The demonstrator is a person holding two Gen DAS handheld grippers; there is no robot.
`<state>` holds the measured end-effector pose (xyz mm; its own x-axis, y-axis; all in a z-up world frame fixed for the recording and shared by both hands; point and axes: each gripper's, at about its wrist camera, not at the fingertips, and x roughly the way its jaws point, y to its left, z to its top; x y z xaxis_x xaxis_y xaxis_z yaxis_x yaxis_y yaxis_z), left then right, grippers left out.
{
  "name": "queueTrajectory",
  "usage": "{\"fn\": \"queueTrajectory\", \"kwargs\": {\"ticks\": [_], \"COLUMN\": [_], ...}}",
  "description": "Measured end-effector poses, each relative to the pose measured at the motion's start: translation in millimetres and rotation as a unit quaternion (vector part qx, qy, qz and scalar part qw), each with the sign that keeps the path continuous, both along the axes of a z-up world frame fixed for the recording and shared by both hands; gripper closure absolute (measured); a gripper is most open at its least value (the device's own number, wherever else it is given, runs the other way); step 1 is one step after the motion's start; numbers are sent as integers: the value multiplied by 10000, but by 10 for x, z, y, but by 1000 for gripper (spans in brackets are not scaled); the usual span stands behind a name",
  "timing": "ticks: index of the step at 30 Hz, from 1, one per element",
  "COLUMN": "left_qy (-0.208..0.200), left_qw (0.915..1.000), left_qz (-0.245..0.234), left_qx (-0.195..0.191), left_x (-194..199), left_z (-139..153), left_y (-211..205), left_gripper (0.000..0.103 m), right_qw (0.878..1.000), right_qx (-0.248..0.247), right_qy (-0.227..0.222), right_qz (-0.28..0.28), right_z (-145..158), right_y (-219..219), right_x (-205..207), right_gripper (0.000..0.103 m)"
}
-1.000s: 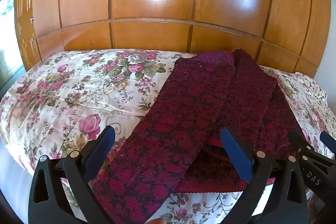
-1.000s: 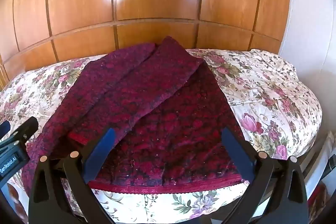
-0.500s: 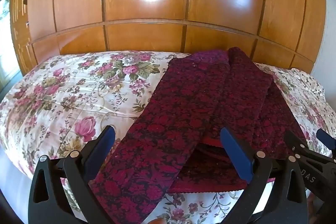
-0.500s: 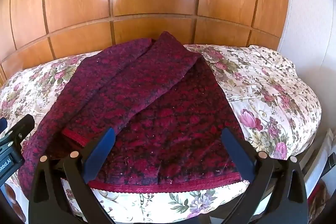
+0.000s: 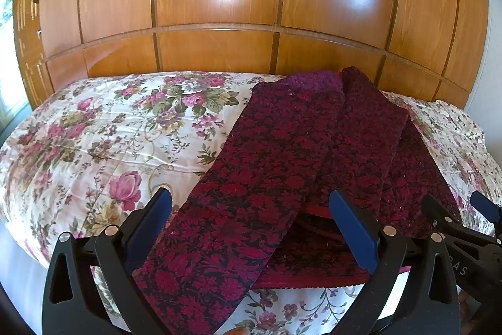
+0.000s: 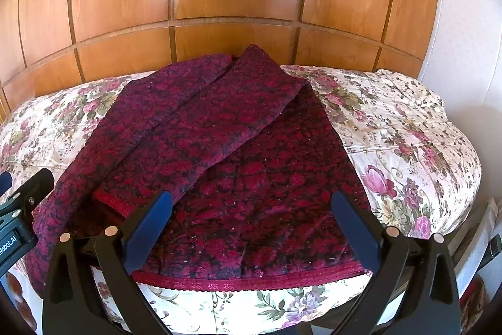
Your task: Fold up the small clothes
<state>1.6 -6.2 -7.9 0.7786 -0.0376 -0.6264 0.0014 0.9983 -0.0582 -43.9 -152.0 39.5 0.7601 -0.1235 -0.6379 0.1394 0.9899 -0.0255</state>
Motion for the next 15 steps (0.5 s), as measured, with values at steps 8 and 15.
{"fn": "queueTrajectory", "kwargs": {"ticks": [8,15], "left_qy": [16,28], "left_qw": [10000,10000], "left_qz": [-41,-22], "left_qx": [-46,-3], "left_x": [-2,-5], "left_z": [-32,-33], "left_y": [25,25], "left_gripper": [4,4], "right_qw": [10000,9999], "right_qx": [-32,-71], "right_qy": [-9,12], "right_qz": [45,102], "right_z": [-8,-34], "right_y": [27,62], "right_x": [-1,0], "right_gripper": [2,2]}}
